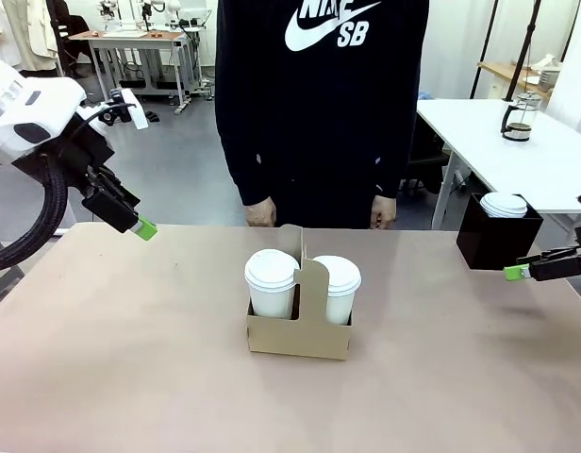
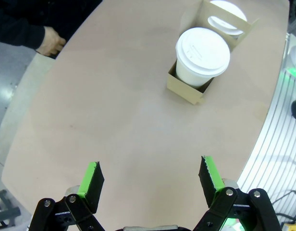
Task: Pour a drink into a cup and package it in a carrier.
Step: Insert the held 600 ml Paper Cup into the Cup Carrier.
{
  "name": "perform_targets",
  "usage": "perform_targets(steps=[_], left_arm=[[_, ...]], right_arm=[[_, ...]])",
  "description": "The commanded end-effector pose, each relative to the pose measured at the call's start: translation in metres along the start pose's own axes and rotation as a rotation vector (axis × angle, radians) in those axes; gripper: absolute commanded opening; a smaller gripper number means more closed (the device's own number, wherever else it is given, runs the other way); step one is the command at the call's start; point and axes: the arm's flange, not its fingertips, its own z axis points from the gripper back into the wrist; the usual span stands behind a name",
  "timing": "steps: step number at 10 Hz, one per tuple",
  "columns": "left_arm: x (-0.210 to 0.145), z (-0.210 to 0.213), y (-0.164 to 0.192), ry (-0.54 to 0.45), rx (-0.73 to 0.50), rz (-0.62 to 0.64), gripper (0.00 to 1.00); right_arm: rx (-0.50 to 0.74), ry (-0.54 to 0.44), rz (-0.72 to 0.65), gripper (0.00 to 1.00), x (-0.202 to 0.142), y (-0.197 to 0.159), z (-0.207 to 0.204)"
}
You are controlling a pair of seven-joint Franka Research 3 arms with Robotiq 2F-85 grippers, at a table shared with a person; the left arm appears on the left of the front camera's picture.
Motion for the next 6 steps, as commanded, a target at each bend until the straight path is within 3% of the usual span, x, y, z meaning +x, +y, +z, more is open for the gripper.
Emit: perform_targets(steps=[1,6], left_arm=[[0.0001,0.0015,-0.0013,-0.006,-0.01,0.019,1.0],[0.0001,0.0015,-0.0013,-0.006,-0.01,0.019,1.0]], right_arm=[[0.007,-0.006,0.026,1.0,-0.0006,-0.0003,0.0015],[0.007,-0.006,0.026,1.0,-0.0006,-0.0003,0.0015]])
